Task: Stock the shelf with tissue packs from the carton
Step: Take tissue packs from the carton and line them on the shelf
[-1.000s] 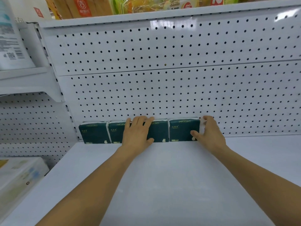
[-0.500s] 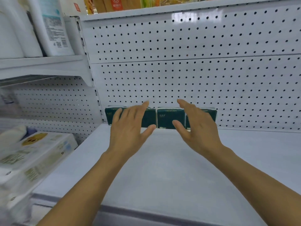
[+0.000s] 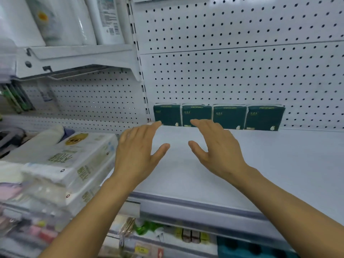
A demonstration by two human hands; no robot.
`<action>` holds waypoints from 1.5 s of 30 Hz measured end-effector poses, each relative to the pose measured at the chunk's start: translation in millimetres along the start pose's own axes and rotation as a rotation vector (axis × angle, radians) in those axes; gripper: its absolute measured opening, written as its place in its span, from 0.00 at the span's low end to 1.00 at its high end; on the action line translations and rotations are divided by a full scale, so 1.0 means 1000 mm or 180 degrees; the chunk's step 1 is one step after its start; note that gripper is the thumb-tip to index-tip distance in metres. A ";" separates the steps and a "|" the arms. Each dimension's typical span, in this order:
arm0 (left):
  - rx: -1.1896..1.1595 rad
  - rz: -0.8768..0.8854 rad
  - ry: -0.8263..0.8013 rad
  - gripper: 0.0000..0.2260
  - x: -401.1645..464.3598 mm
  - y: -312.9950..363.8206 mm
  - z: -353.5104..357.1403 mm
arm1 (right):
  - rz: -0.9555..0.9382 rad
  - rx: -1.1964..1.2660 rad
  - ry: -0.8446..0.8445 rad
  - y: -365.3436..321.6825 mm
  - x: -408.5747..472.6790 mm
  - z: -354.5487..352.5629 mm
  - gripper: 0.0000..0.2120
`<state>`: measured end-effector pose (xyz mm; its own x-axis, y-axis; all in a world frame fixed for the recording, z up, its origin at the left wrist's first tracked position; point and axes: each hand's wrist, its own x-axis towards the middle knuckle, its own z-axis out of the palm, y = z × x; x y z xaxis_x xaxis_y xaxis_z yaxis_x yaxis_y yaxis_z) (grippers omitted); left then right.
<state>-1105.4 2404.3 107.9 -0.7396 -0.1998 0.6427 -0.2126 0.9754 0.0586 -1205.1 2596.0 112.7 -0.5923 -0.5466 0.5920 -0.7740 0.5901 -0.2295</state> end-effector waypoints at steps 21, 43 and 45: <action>-0.0185 -0.0354 0.0116 0.21 -0.128 -0.157 -0.054 | -0.0509 0.0284 0.0307 -0.172 -0.035 0.071 0.20; -0.0718 -0.1927 -0.2554 0.10 -0.461 -0.279 0.069 | -0.1051 0.0630 -0.3119 -0.275 -0.229 0.358 0.09; -0.0516 -0.1587 -0.2892 0.14 -0.482 -0.283 0.094 | -0.1136 0.0462 -0.3189 -0.282 -0.245 0.388 0.11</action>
<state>-748.5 2215.6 -289.9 -0.8073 -0.5118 -0.2938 -0.5865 0.7507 0.3039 -928.5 2332.9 -267.0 -0.1893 -0.9508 -0.2451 -0.9188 0.2596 -0.2974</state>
